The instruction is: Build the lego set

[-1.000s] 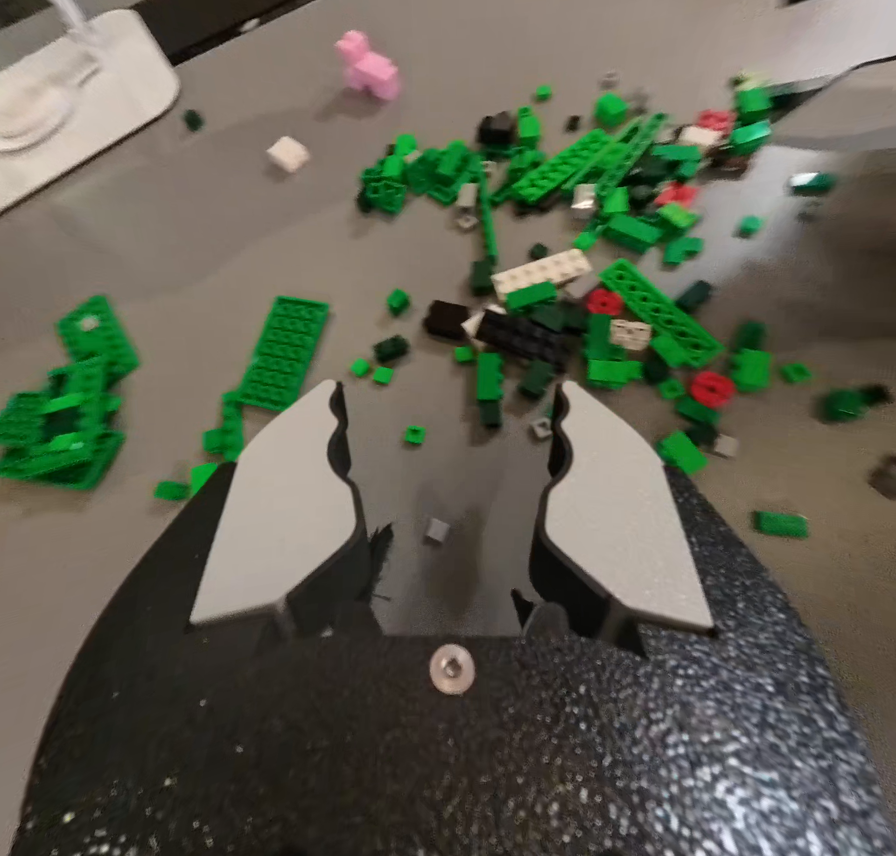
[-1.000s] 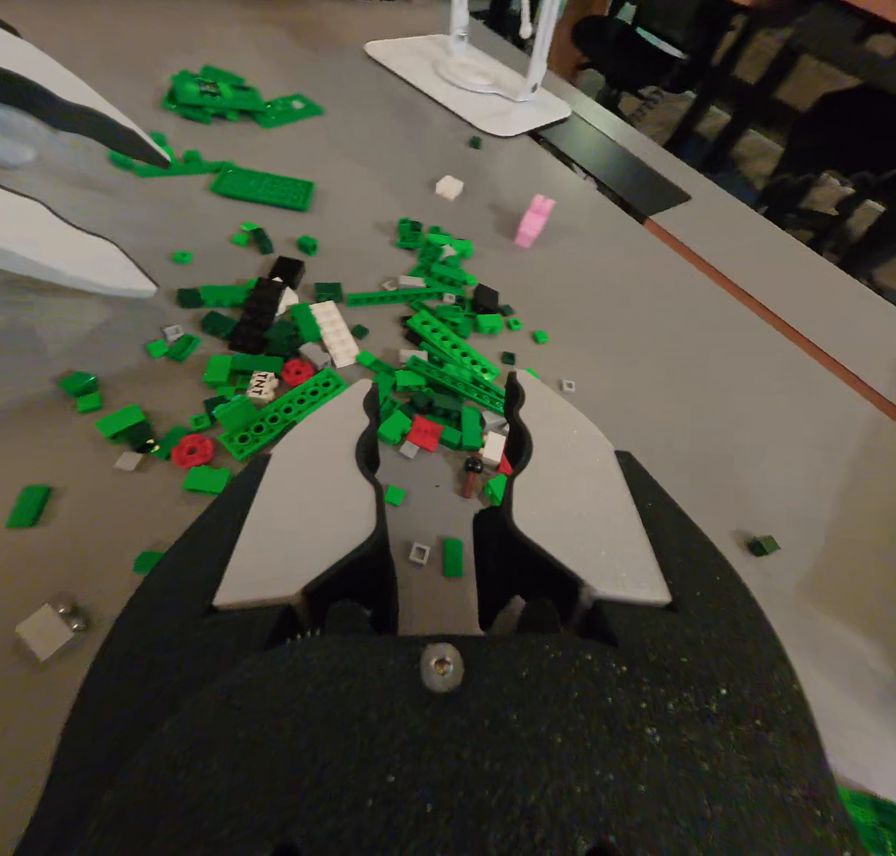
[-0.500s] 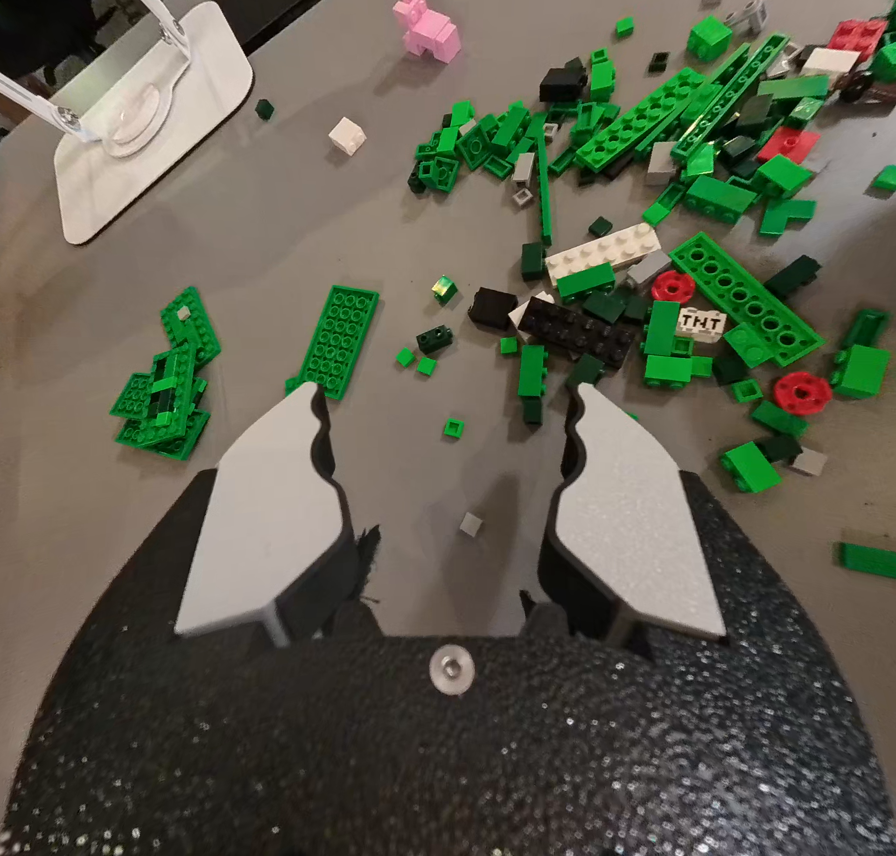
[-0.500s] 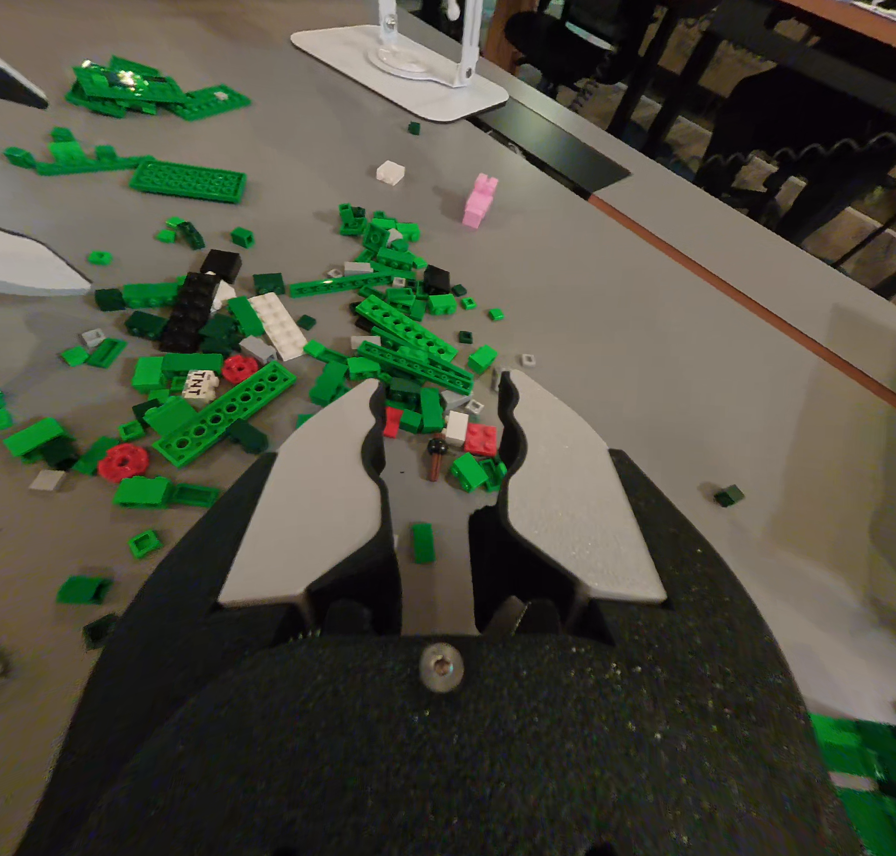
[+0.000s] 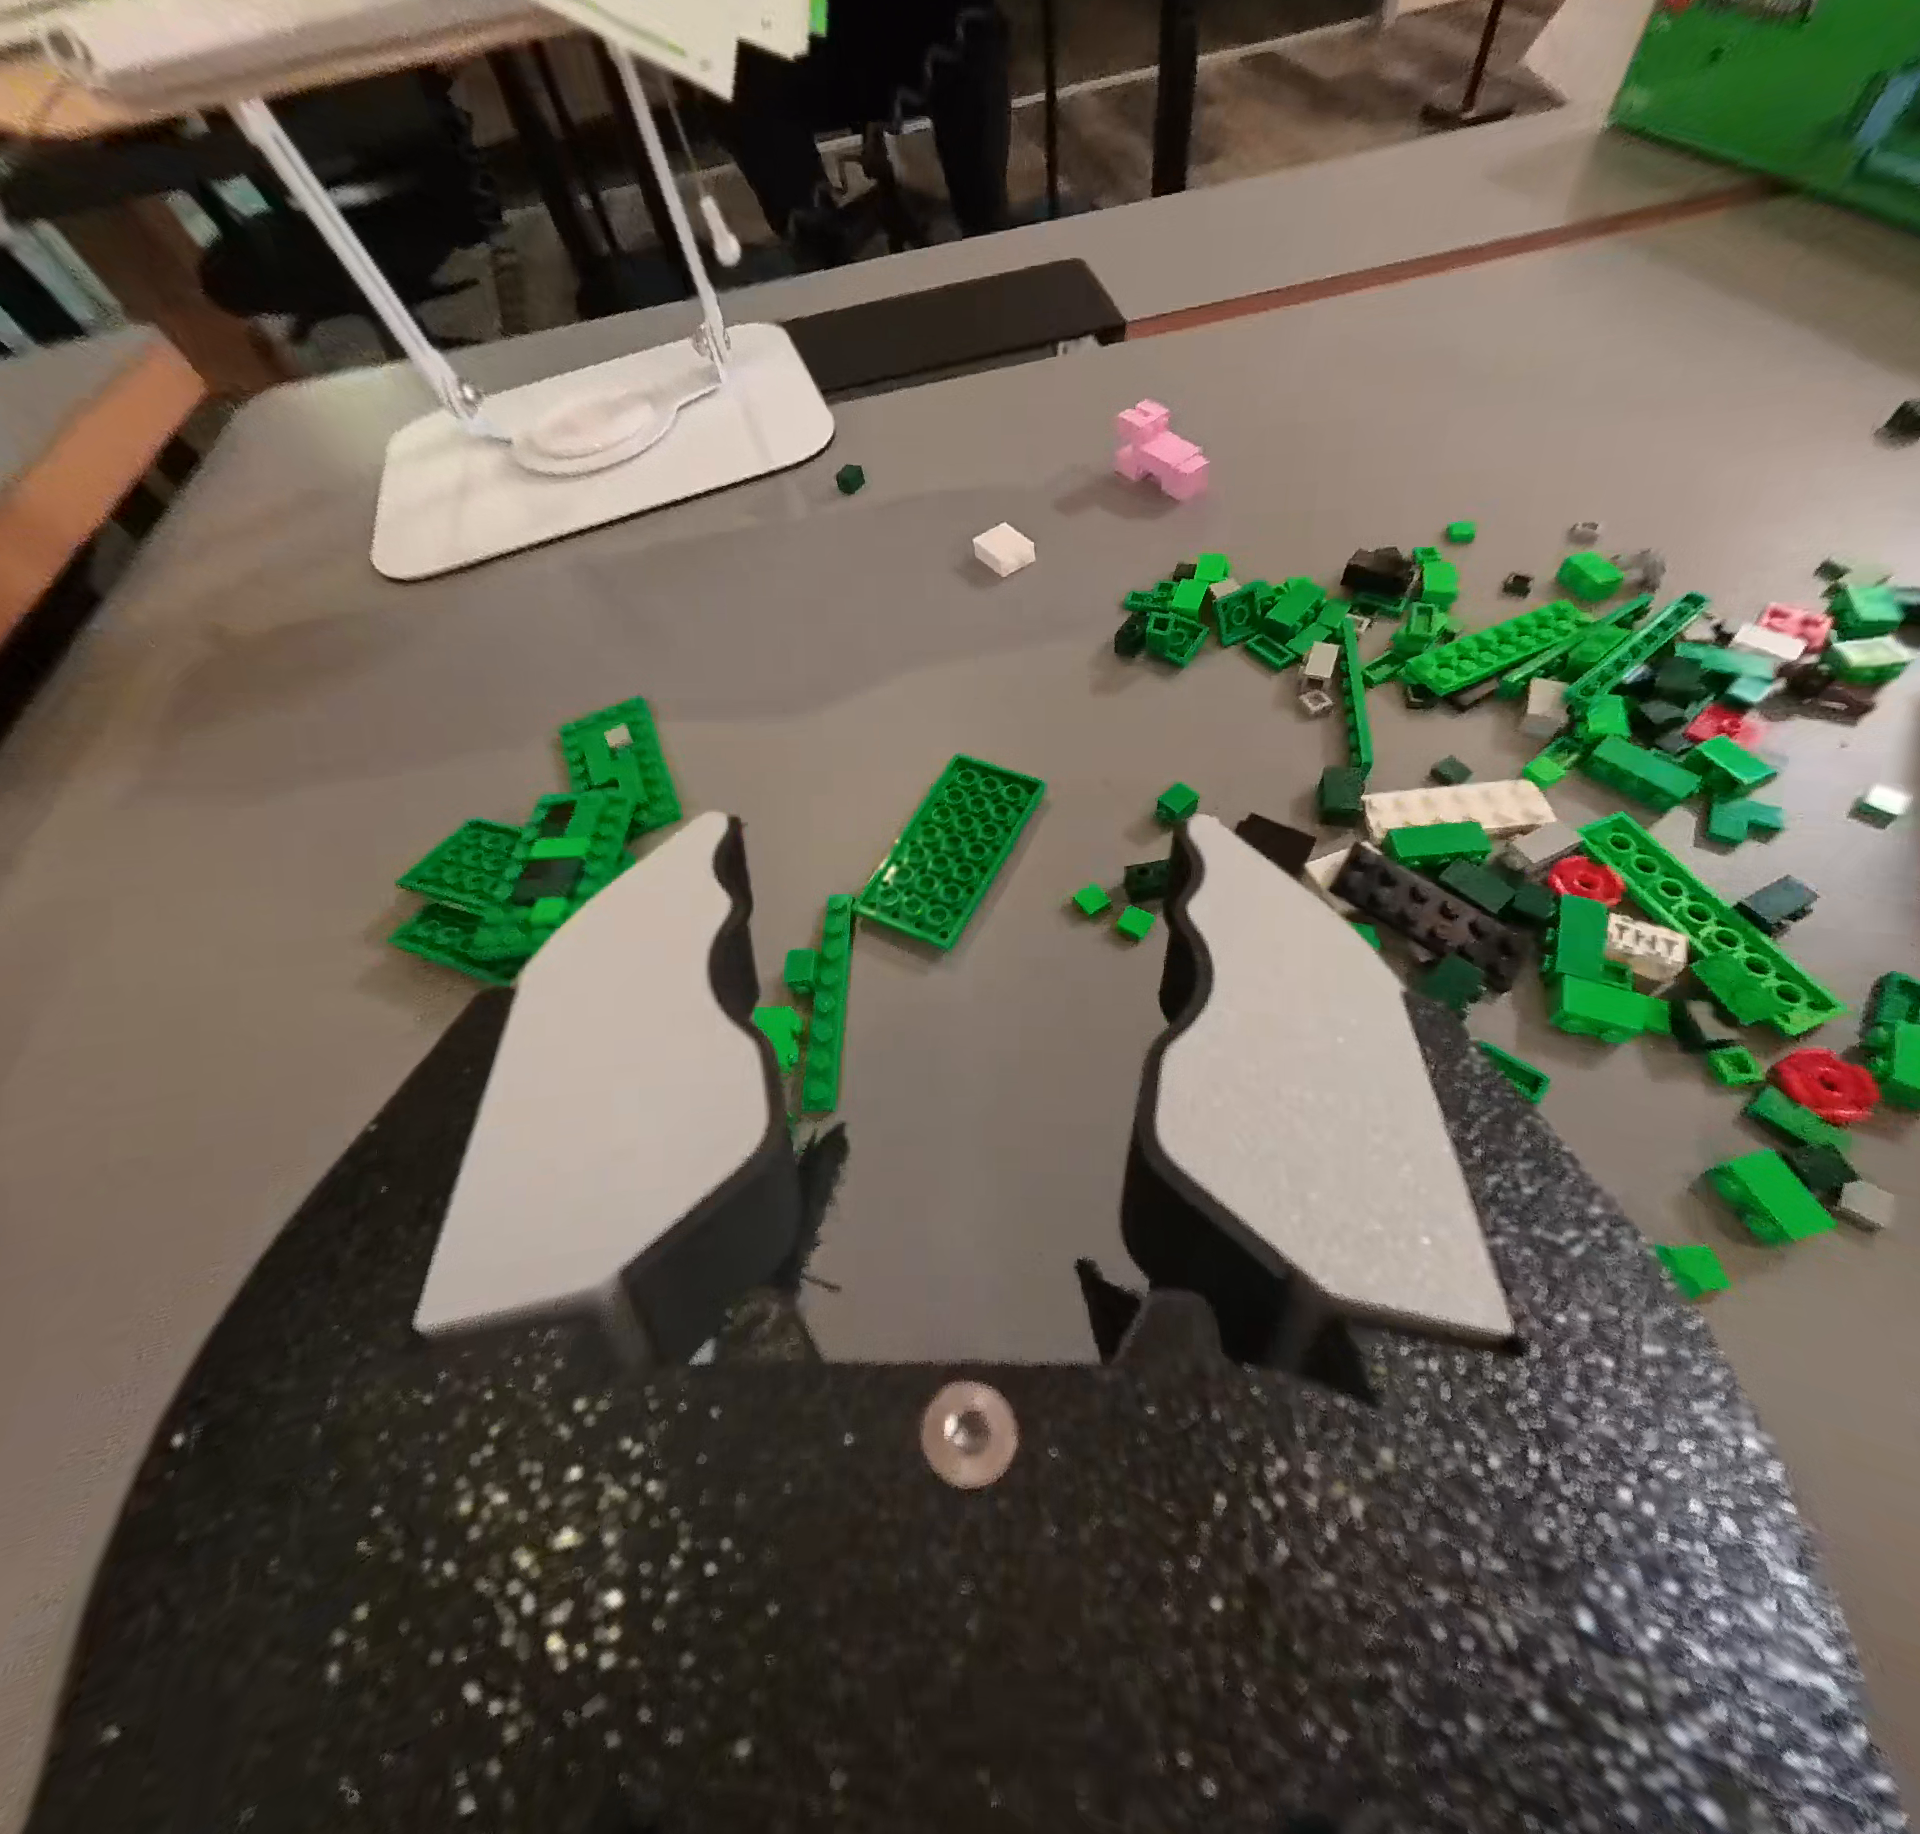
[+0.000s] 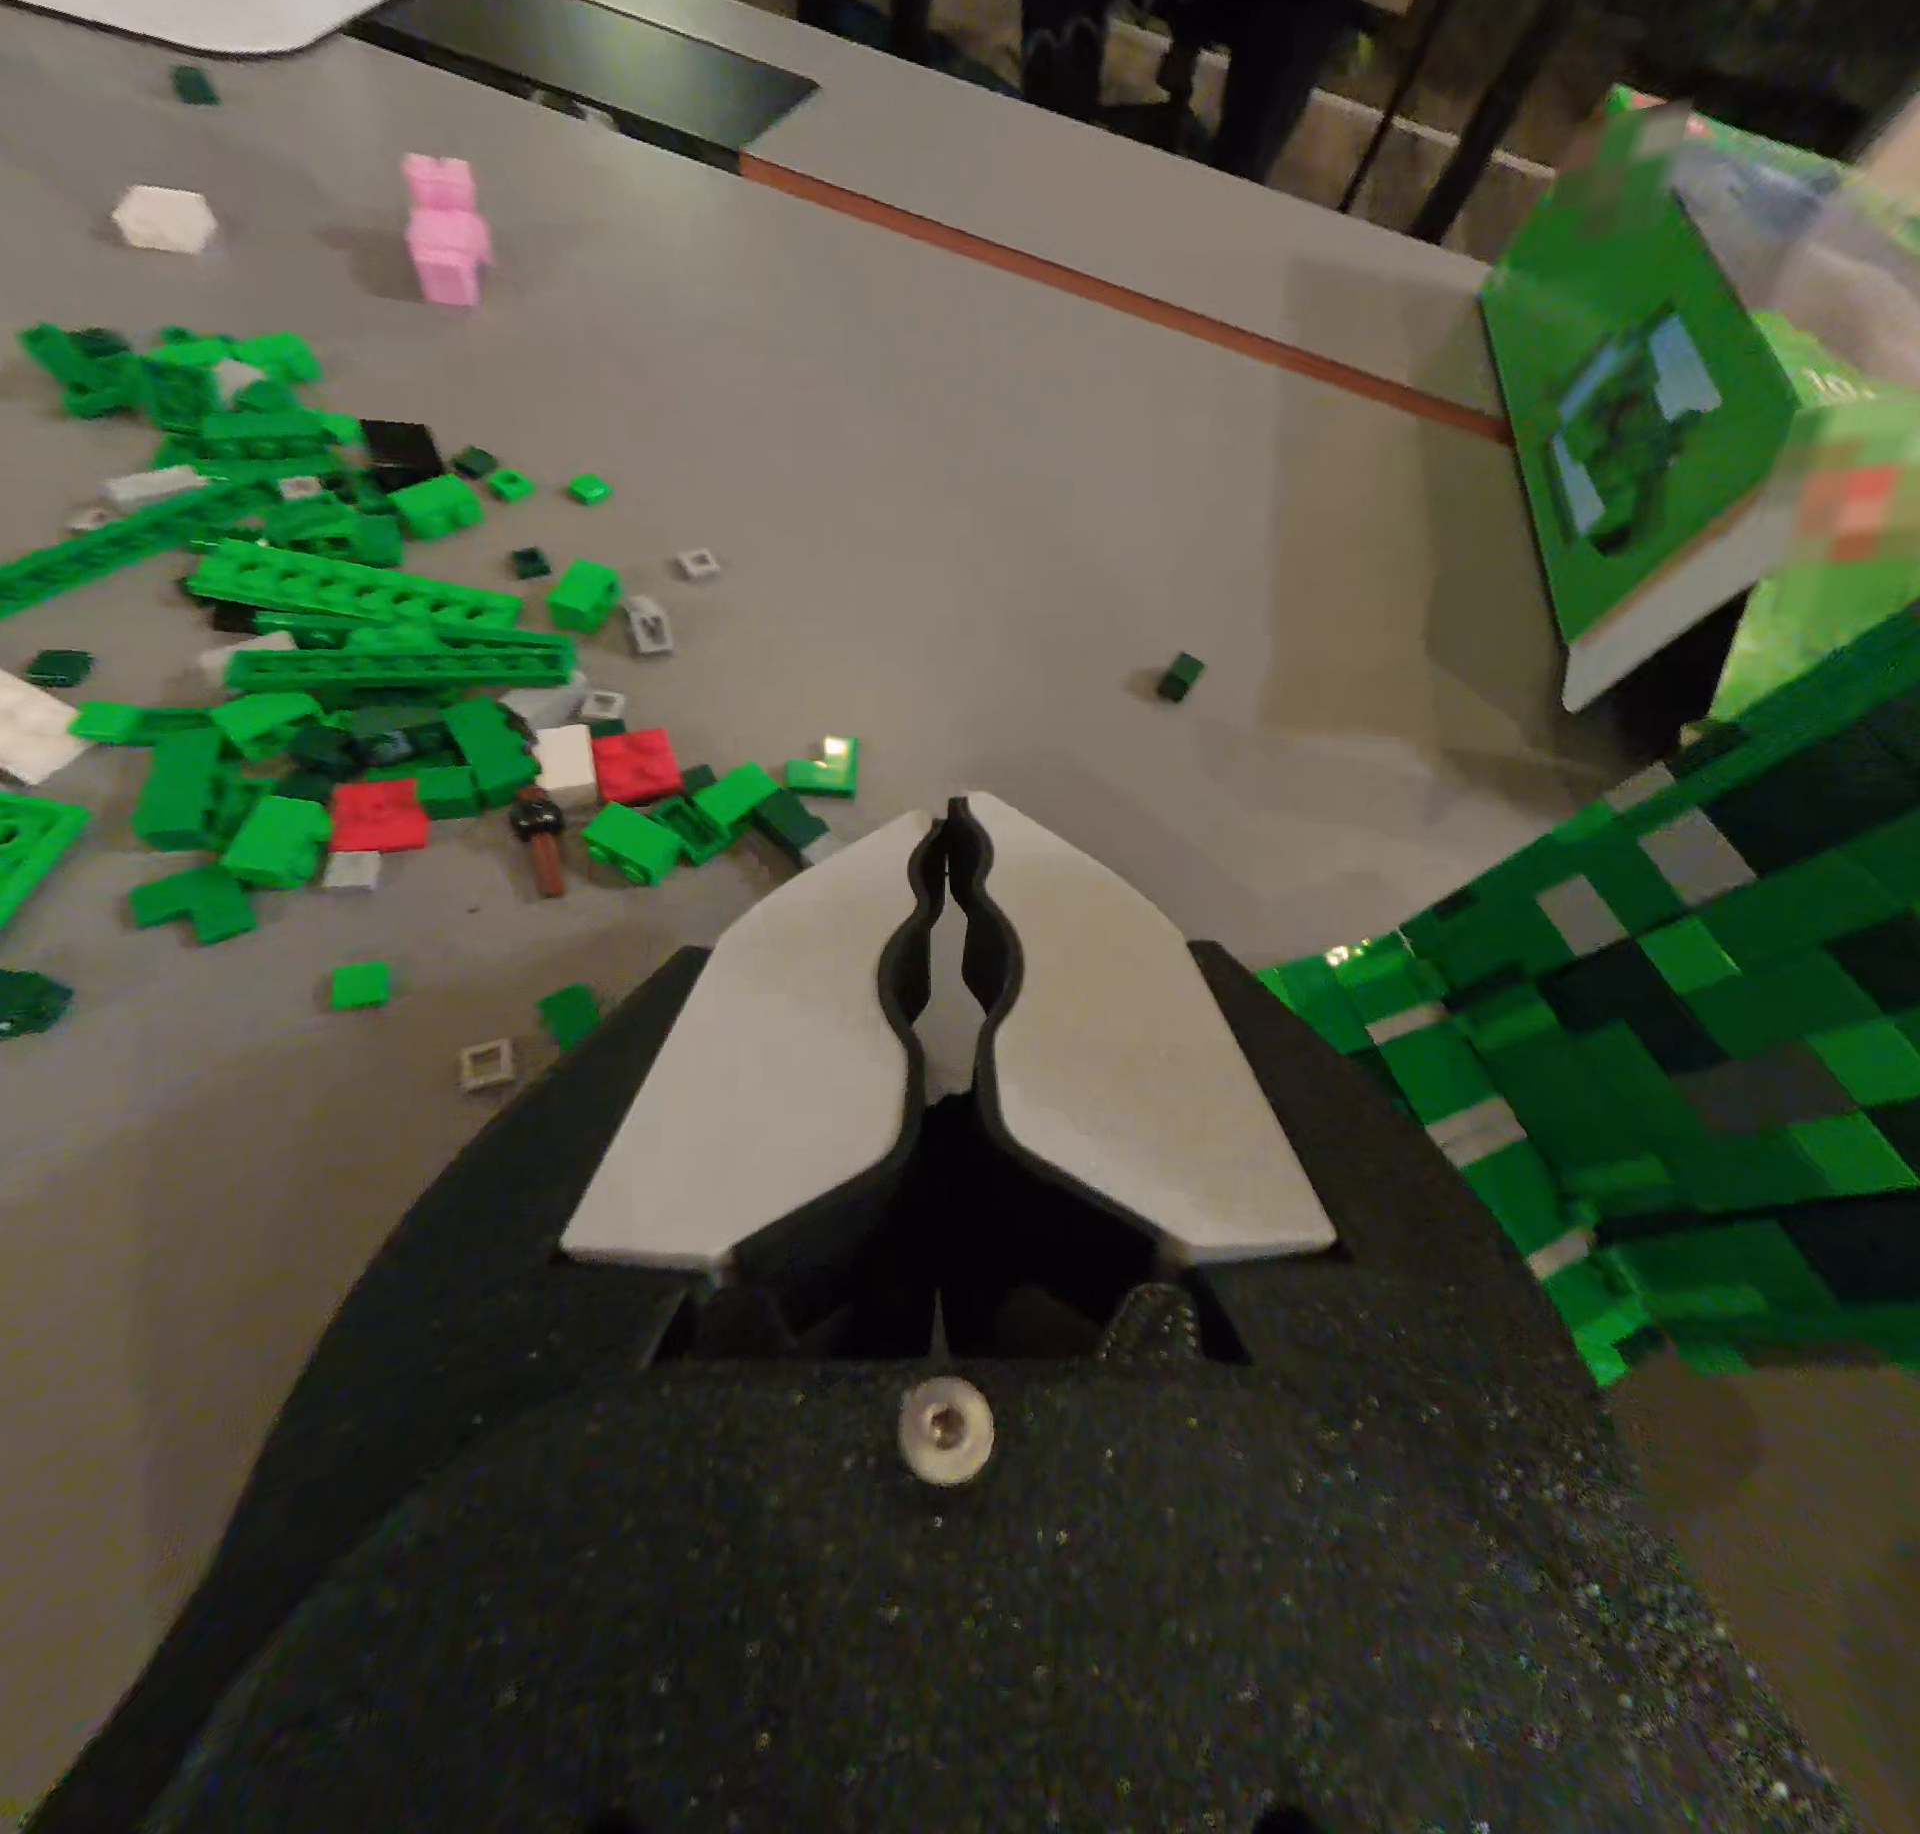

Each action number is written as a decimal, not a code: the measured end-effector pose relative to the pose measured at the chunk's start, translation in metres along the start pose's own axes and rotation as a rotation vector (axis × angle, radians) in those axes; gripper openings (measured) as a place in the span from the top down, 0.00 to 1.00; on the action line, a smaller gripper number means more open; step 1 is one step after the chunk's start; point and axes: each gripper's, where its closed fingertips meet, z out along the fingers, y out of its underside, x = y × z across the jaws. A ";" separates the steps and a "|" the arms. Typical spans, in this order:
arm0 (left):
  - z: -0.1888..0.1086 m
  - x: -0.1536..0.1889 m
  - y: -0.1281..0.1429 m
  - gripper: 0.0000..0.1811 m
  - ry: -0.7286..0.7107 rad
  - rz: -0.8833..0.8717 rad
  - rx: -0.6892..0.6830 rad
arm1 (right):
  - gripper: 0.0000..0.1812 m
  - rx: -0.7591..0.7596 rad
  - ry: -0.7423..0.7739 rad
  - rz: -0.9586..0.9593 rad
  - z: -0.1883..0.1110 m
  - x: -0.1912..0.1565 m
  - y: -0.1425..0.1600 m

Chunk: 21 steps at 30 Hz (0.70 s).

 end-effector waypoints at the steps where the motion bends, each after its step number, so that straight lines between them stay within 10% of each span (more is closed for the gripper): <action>1: 0.002 -0.003 0.003 0.58 0.014 -0.025 -0.010 | 0.99 -0.011 0.013 0.006 0.000 0.002 0.002; 21: 0.016 0.006 0.025 0.61 0.177 -0.184 -0.054 | 0.99 -0.236 0.100 0.003 0.017 0.019 0.031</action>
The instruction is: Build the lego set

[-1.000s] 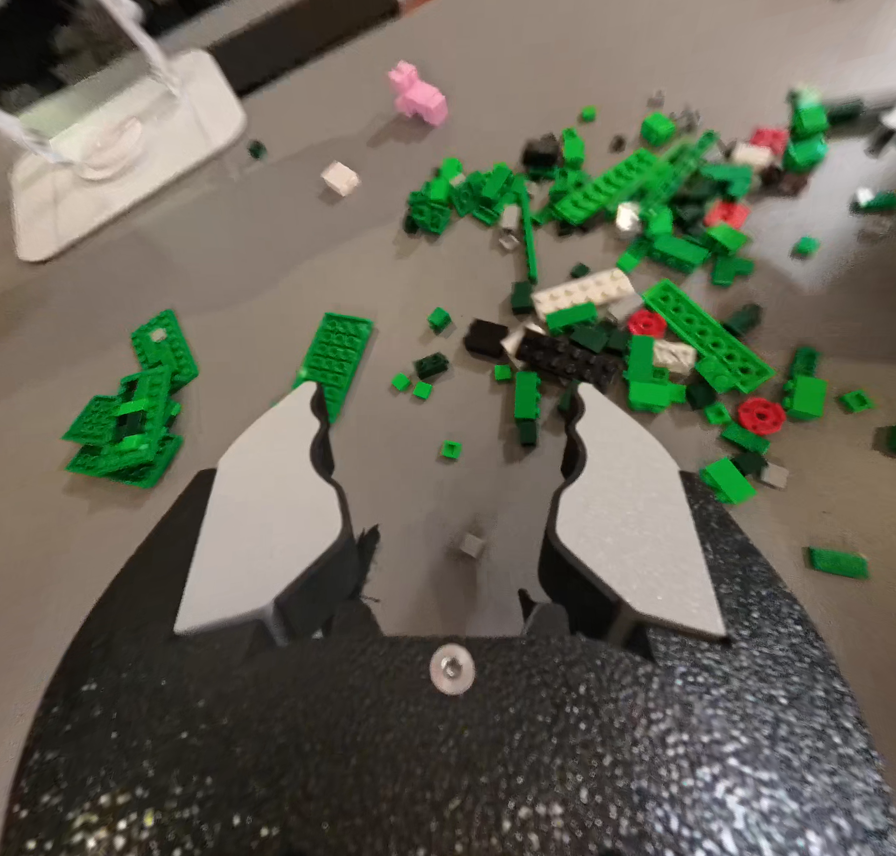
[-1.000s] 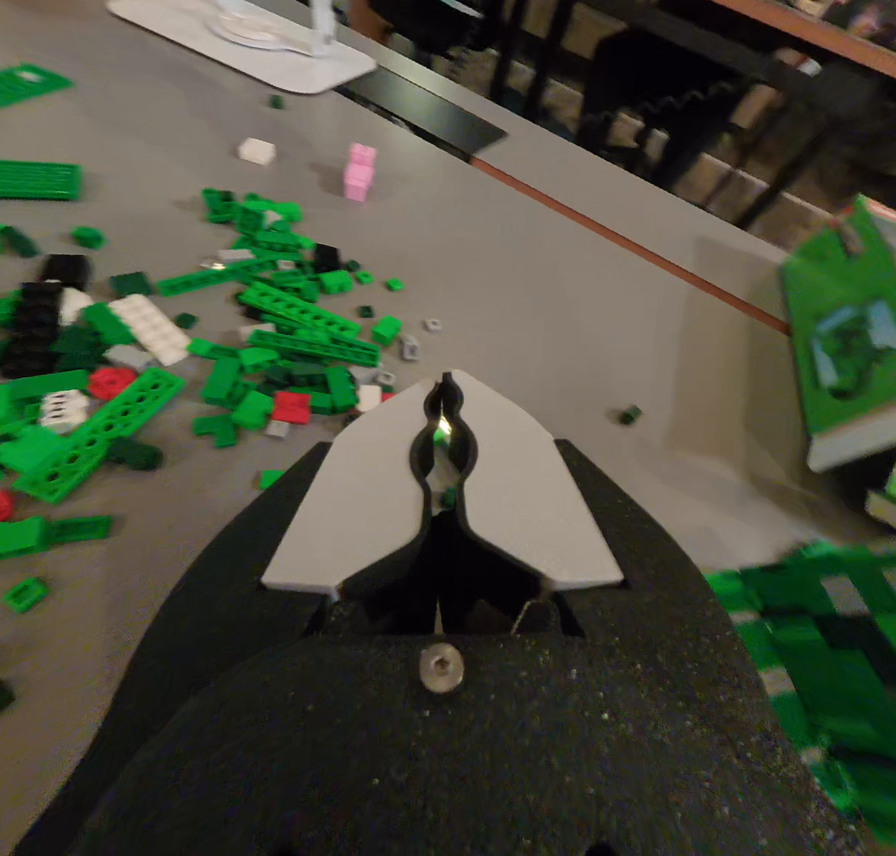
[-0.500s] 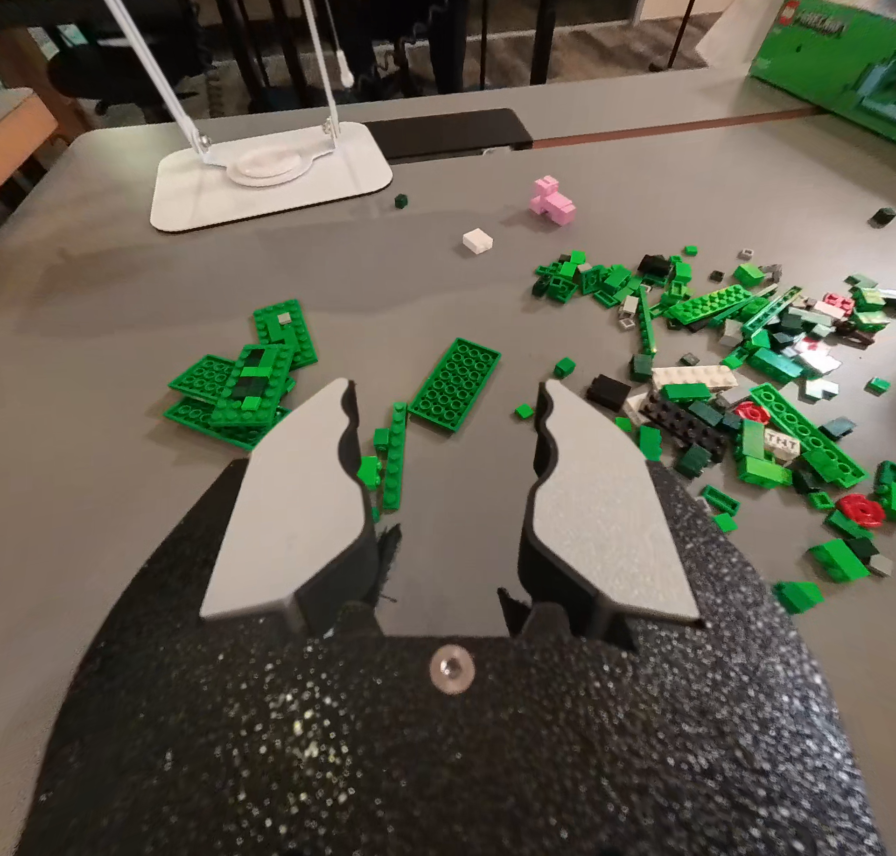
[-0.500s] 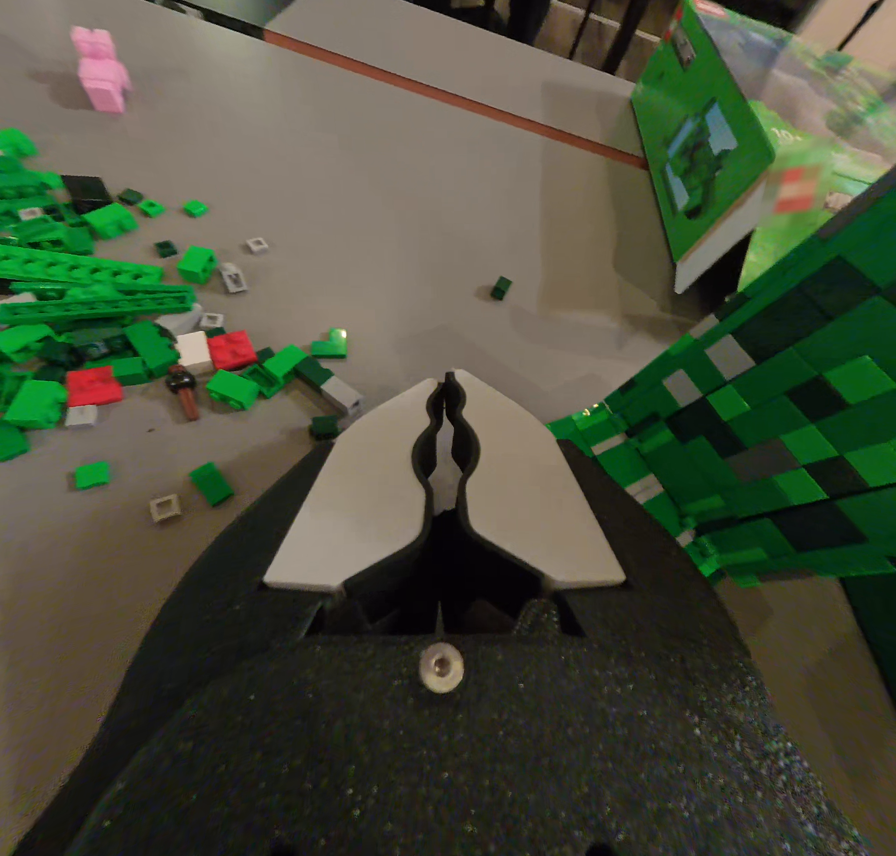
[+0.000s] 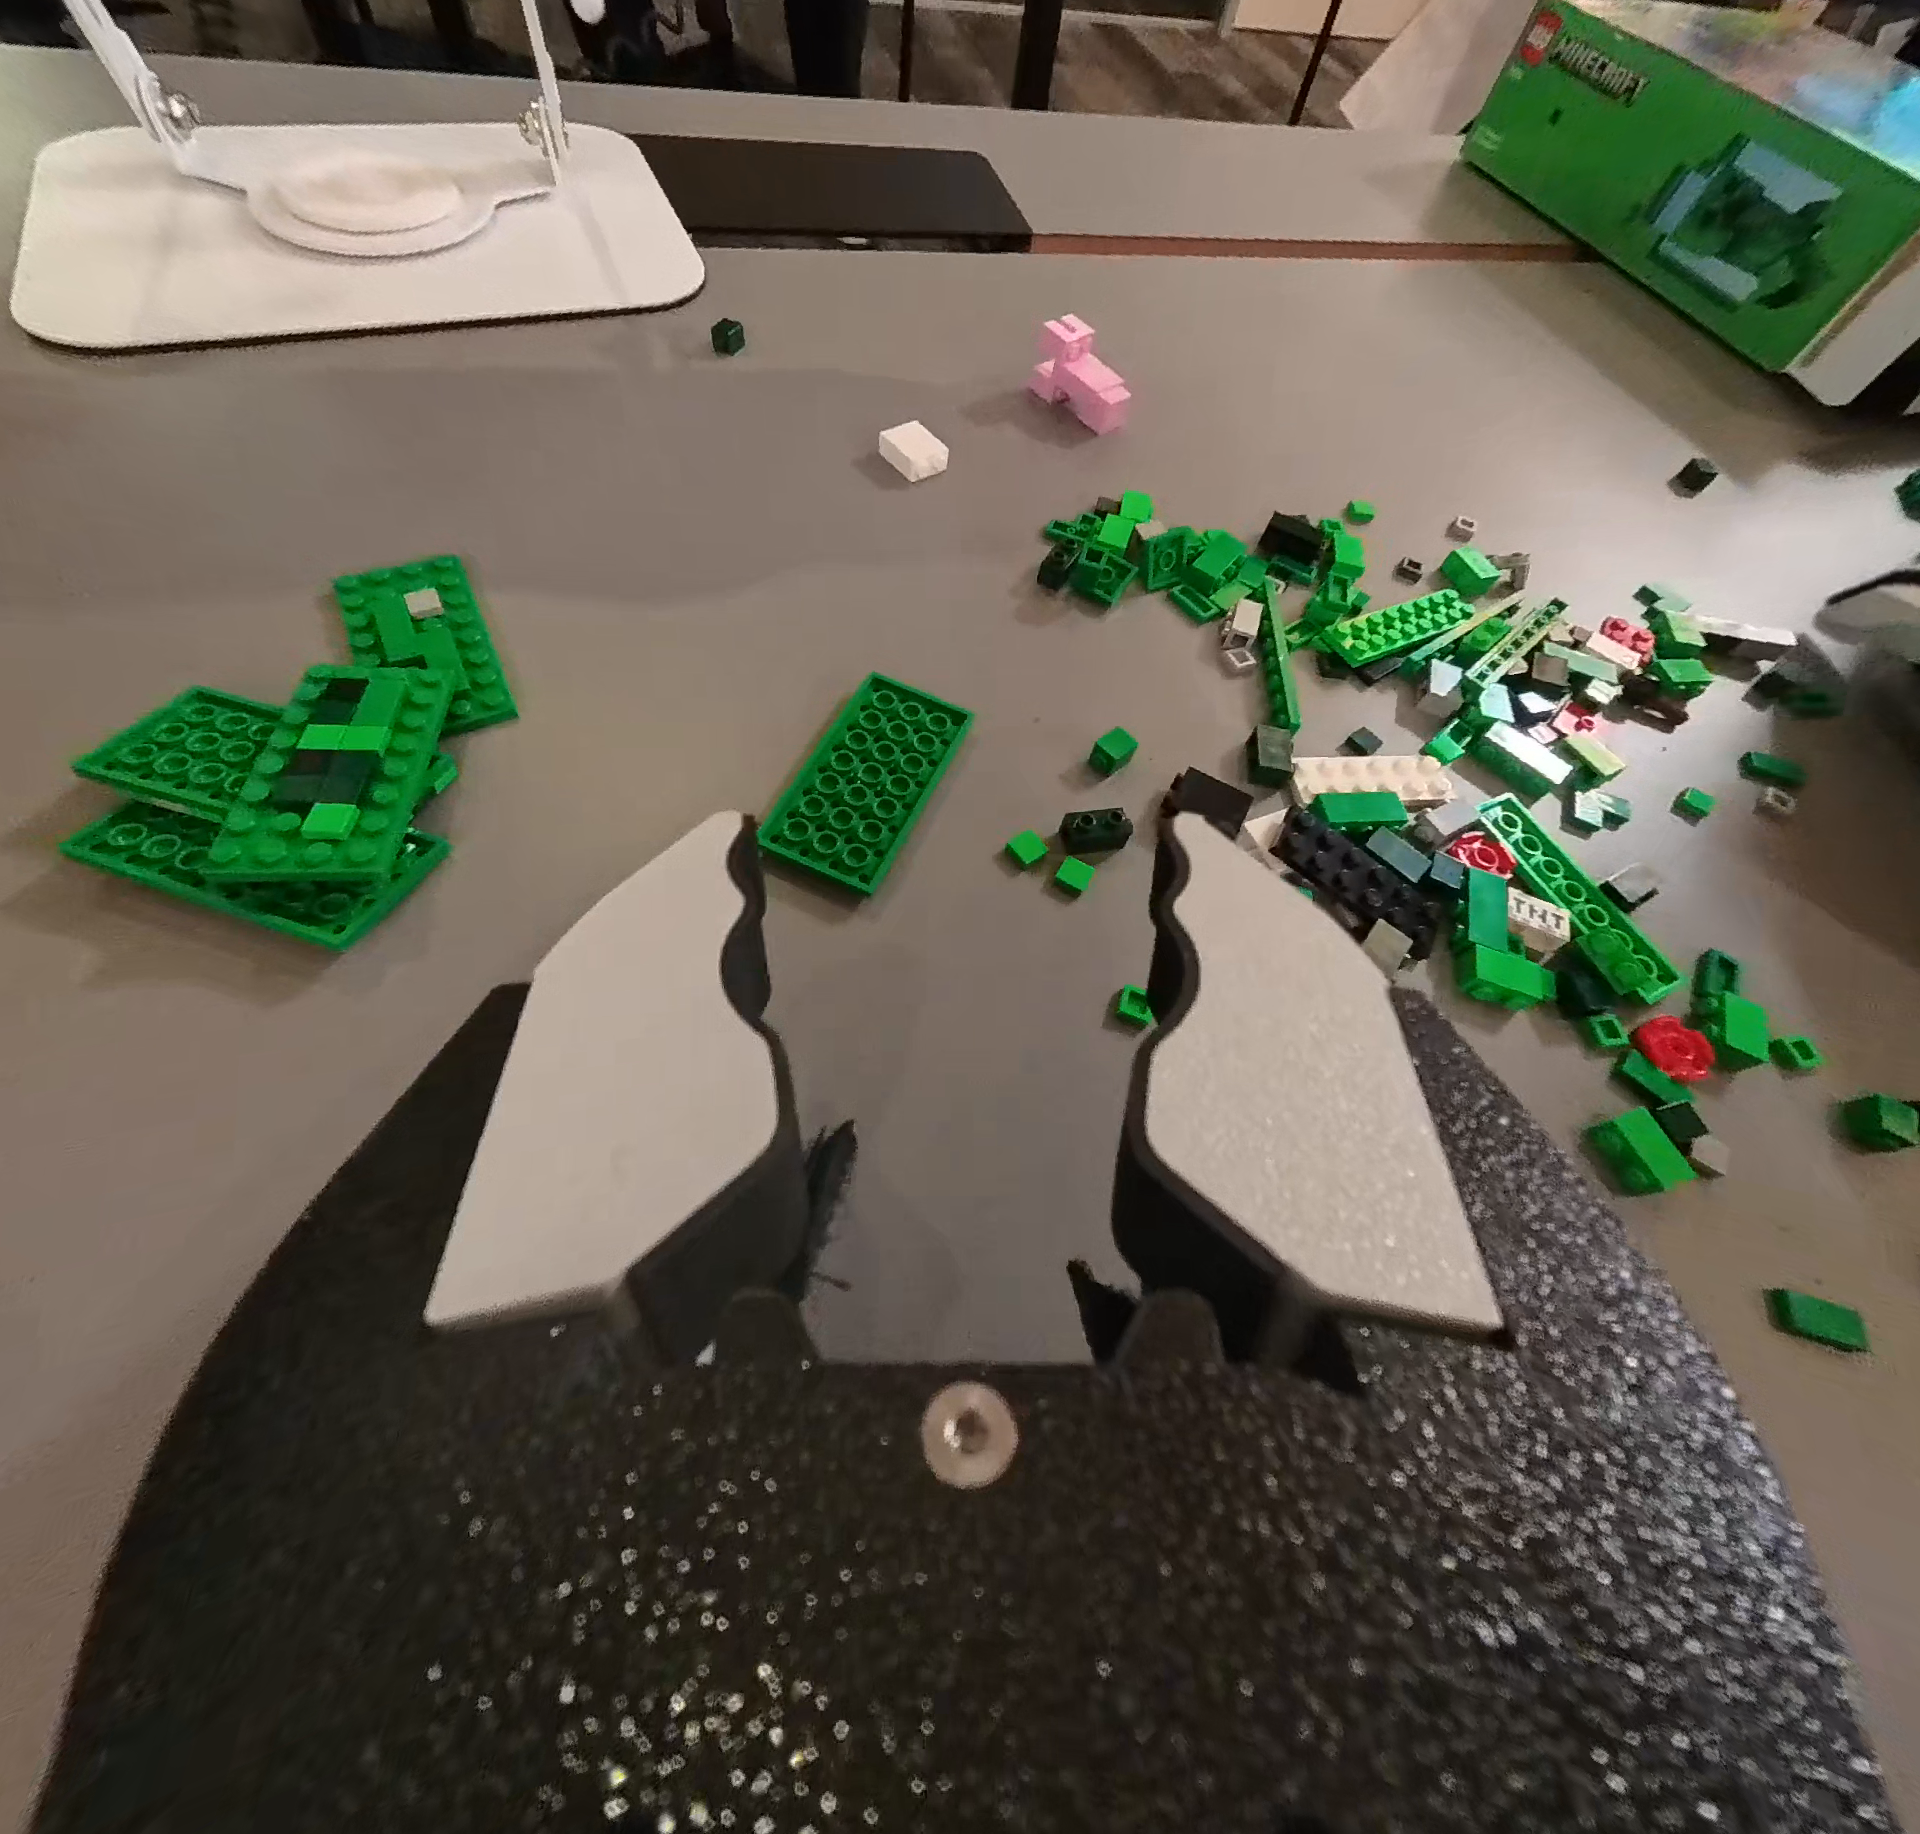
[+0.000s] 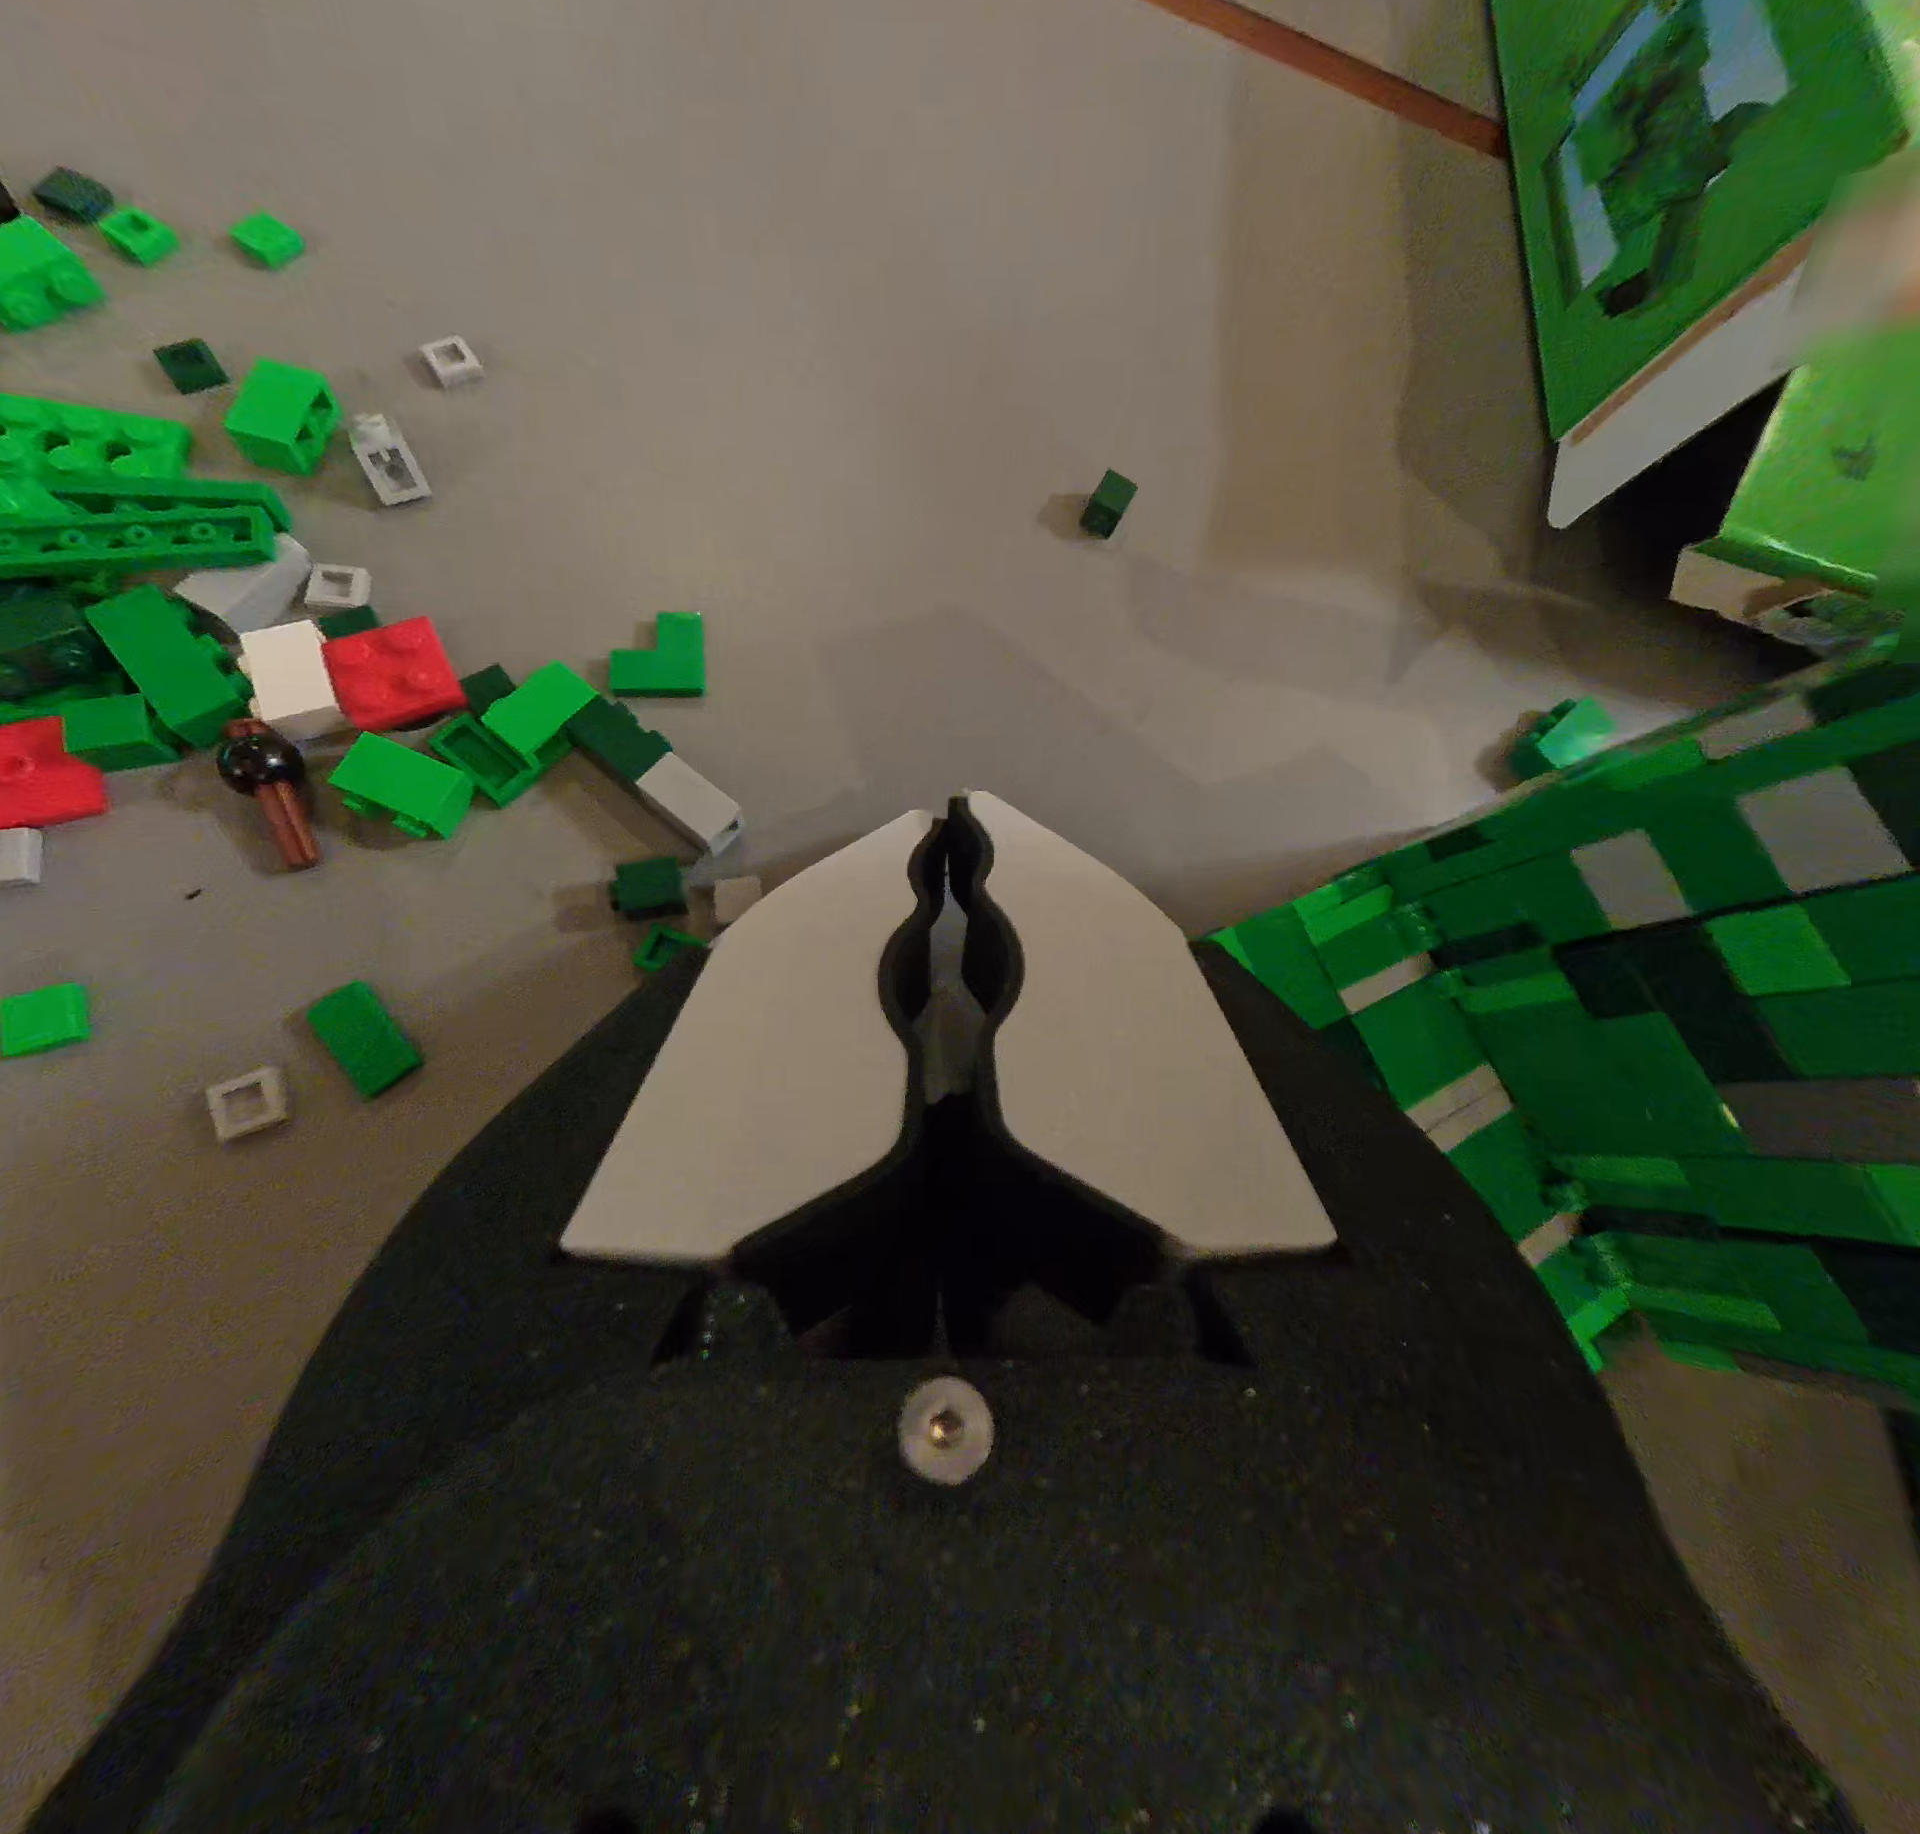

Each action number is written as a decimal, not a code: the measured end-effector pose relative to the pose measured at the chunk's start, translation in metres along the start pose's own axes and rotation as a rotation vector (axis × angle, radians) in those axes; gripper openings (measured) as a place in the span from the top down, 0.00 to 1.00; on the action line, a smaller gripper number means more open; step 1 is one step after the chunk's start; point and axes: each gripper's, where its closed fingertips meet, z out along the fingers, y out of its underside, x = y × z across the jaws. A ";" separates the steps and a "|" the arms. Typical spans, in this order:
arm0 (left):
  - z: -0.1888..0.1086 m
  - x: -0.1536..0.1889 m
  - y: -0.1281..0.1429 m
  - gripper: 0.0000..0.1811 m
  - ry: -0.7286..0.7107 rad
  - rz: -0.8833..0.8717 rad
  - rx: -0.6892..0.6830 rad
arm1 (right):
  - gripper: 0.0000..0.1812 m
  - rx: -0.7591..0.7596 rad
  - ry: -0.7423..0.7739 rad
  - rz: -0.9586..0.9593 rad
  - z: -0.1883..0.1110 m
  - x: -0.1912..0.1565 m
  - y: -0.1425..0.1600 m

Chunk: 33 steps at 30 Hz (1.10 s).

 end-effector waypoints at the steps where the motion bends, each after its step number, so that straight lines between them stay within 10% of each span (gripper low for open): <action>1: -0.001 0.000 -0.001 0.61 0.004 -0.006 0.004 | 0.99 -0.007 -0.009 -0.004 0.001 -0.002 0.000; 18: -0.009 -0.015 -0.004 0.62 0.003 -0.040 0.015 | 0.99 0.009 -0.099 -0.112 0.010 -0.047 -0.024; 33: -0.033 -0.024 -0.044 0.62 0.006 -0.062 0.166 | 0.76 0.562 -0.473 -0.099 -0.042 -0.147 -0.181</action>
